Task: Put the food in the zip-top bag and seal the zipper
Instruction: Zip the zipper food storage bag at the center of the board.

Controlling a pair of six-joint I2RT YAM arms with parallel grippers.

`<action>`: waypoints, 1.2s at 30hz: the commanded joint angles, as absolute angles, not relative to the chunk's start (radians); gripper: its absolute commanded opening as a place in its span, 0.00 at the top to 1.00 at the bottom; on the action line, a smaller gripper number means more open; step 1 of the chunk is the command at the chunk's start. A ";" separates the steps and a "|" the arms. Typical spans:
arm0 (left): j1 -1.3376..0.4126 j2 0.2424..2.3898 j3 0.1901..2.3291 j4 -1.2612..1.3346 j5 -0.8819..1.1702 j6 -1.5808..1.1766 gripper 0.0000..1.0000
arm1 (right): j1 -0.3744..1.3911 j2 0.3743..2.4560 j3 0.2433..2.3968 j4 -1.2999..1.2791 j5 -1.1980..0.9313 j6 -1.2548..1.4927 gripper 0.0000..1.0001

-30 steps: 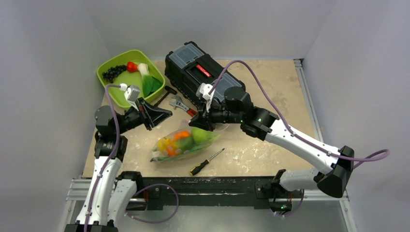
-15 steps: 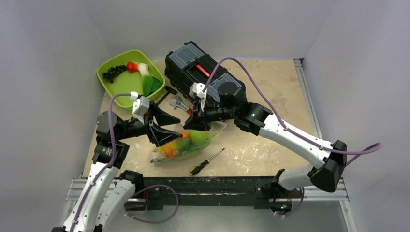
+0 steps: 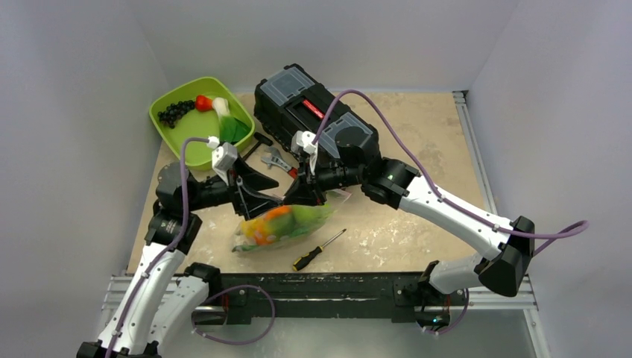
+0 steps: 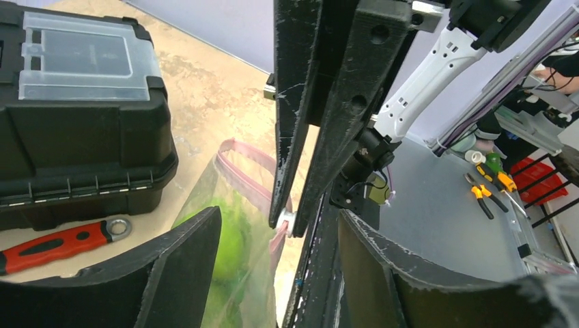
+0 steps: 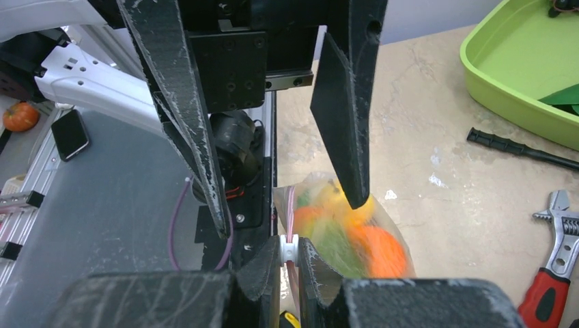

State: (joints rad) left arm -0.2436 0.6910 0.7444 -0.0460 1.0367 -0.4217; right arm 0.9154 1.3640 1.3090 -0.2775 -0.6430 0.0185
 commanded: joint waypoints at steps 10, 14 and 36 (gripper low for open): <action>-0.249 0.721 0.759 -0.056 1.072 -0.396 0.66 | 0.912 1.330 1.364 -0.228 -0.680 0.006 1.00; -0.249 0.720 0.757 -0.066 1.074 -0.385 0.66 | 0.911 1.331 1.365 -0.227 -0.683 0.007 1.00; -0.249 0.705 0.741 -0.029 1.091 -0.407 0.75 | 0.911 1.362 1.375 -0.224 -0.673 0.008 1.00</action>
State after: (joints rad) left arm -0.2436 0.7082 0.7399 -0.1272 1.0763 -0.3672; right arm 0.9108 1.3663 1.3128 -0.2806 -0.6682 0.0177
